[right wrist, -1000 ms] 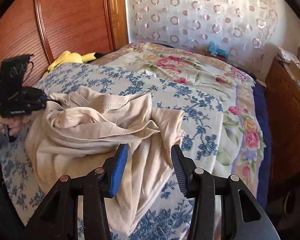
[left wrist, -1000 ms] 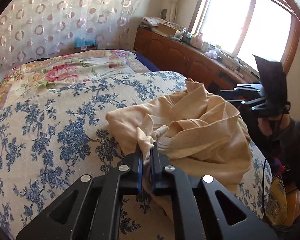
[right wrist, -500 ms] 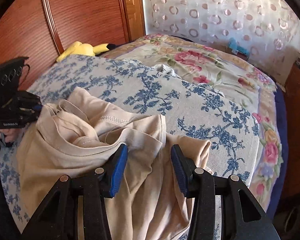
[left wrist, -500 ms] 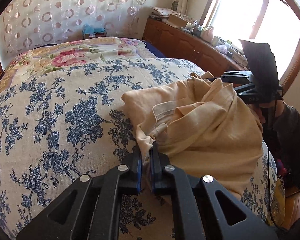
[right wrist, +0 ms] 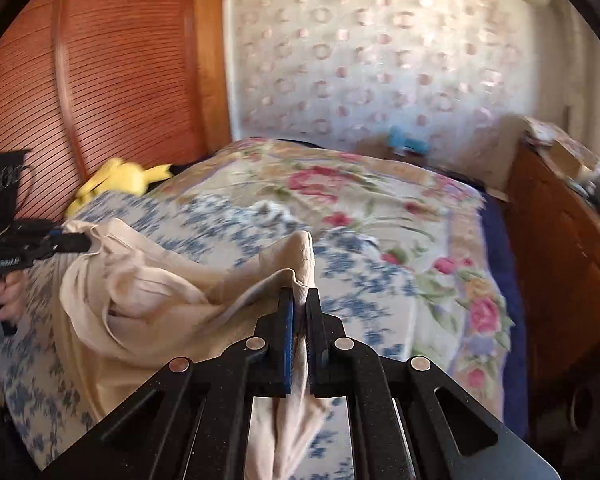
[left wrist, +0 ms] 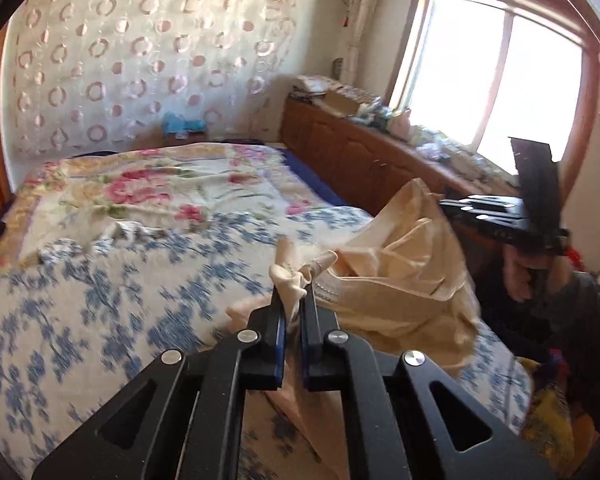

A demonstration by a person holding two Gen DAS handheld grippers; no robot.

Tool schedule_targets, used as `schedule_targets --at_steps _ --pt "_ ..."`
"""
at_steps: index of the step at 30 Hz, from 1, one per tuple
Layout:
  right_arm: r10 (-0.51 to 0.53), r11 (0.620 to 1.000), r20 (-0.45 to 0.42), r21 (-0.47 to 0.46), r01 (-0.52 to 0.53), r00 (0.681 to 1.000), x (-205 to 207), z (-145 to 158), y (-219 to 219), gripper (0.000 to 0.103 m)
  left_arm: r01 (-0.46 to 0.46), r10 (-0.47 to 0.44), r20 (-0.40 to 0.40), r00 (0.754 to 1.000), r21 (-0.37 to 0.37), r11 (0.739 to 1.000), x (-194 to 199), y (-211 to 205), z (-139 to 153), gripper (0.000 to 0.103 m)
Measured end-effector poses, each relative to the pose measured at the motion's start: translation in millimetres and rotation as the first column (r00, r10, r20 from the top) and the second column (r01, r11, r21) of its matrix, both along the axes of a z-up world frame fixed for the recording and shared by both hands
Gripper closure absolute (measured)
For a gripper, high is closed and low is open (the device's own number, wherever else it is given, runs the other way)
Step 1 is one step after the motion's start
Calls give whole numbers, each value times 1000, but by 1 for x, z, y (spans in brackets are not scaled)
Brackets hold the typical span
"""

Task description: Fold small clothes

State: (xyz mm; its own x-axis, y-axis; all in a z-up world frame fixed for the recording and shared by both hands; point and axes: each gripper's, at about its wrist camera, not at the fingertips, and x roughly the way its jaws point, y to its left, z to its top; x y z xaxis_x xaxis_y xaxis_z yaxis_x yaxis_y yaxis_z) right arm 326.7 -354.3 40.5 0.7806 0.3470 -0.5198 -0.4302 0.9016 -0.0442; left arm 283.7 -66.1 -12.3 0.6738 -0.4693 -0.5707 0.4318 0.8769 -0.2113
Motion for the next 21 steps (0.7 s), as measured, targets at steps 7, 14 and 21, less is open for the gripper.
schedule_targets --at_steps 7,14,21 --pt "-168 980 -165 -136 147 972 49 -48 6 98 -31 38 -67 997 92 995 17 -1 -30 74" --pt "-123 992 -169 12 127 978 8 -39 -3 63 26 -15 -141 990 78 997 -18 8 -46 44" --pt "-13 995 -286 88 40 958 -59 -61 -12 62 66 -41 -223 974 106 992 -31 -6 -73 44"
